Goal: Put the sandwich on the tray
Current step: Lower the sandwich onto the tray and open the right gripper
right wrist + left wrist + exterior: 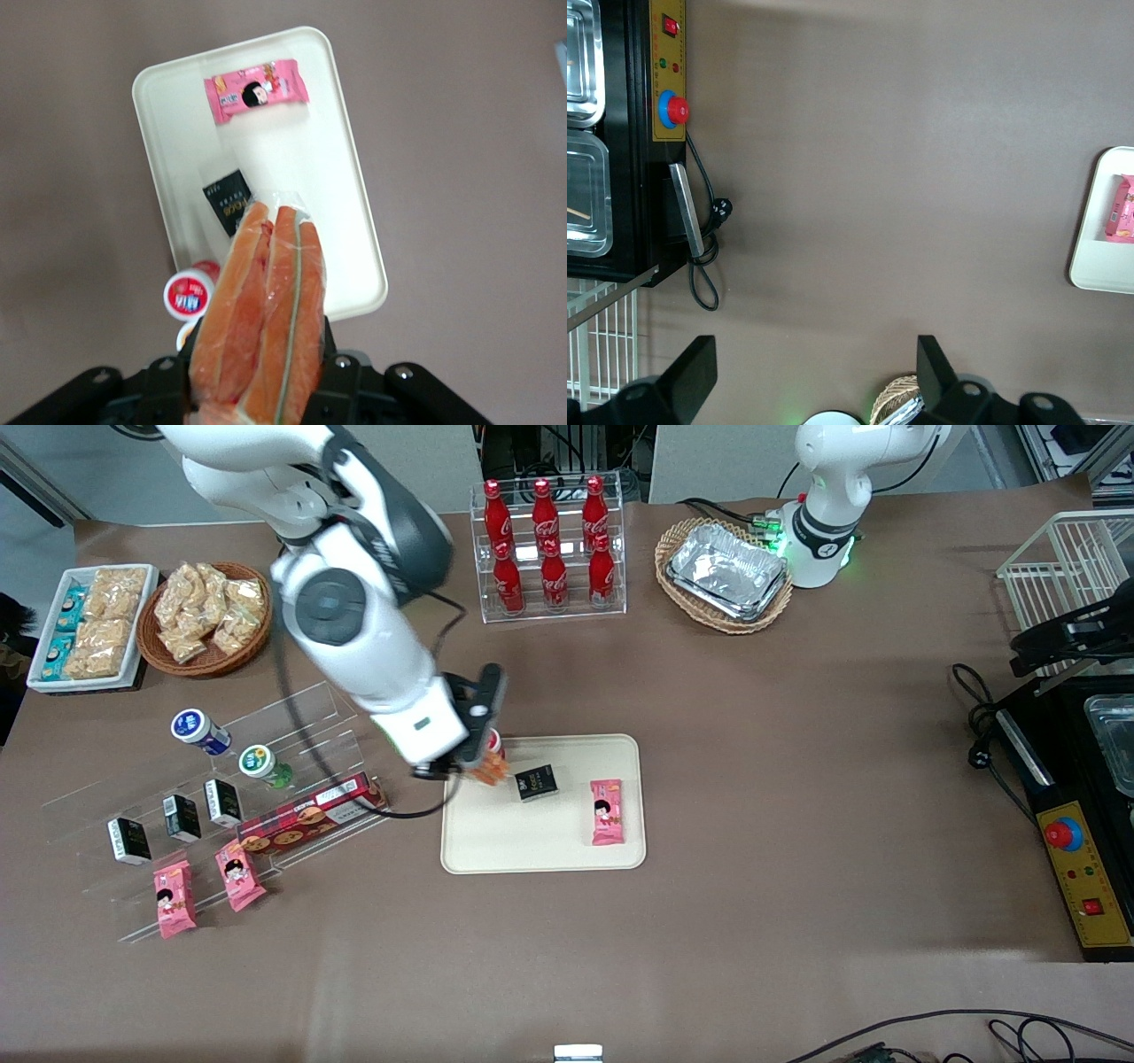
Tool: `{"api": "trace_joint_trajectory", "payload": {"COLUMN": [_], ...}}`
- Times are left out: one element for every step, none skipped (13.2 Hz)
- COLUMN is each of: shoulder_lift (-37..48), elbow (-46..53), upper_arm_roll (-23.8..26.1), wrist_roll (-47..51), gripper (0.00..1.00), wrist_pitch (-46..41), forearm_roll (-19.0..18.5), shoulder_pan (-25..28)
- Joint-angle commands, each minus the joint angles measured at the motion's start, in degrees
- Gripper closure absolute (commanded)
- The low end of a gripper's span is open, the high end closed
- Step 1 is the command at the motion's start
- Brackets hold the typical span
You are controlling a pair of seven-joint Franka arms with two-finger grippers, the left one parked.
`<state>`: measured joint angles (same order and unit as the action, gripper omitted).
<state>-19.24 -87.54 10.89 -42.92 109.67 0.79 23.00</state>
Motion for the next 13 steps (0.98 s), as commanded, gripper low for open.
{"api": "trace_joint_trajectory", "payload": {"shoulder_lift": [-6.93,-8.69,-10.01,-11.25,-12.56,-13.97,-15.38,-16.78,-18.01,-18.98,-19.6,-20.22,-20.83], "elbow": [1.94,1.94,1.94,1.94,1.94,1.94,1.94,1.94,1.94,1.94,1.94,1.94,1.94], "upper_arm_roll": [-0.08,-0.08,-0.08,-0.08,-0.08,-0.08,-0.08,-0.08,-0.08,-0.08,-0.08,-0.16,-0.25], "wrist_roll": [-4.17,-6.28,-8.21,-8.58,-8.59,-8.59,-8.76,-8.76,-8.94,-9.37,-9.38,-9.46,-10.42], "gripper": [0.51,0.51,0.51,0.5,0.5,0.5,0.5,0.5,0.49,0.48,0.43,0.4,0.4], "wrist_pitch": [4.48,5.98,7.47,8.96,10.46,12.48,14.84,16.52,17.5,18.46,19.34,20.13,21.19], "forearm_roll": [-4.99,-5.53,-6.49,-8.76,-11.31,-12.46,-13.09,-14.4,-16.5,-18.17,-18.45,-18.45,-18.45], "shoulder_pan": [2.31,2.83,3.27,3.8,4.32,4.5,4.68,4.77,5.03,5.12,5.12,5.12,4.95]}}
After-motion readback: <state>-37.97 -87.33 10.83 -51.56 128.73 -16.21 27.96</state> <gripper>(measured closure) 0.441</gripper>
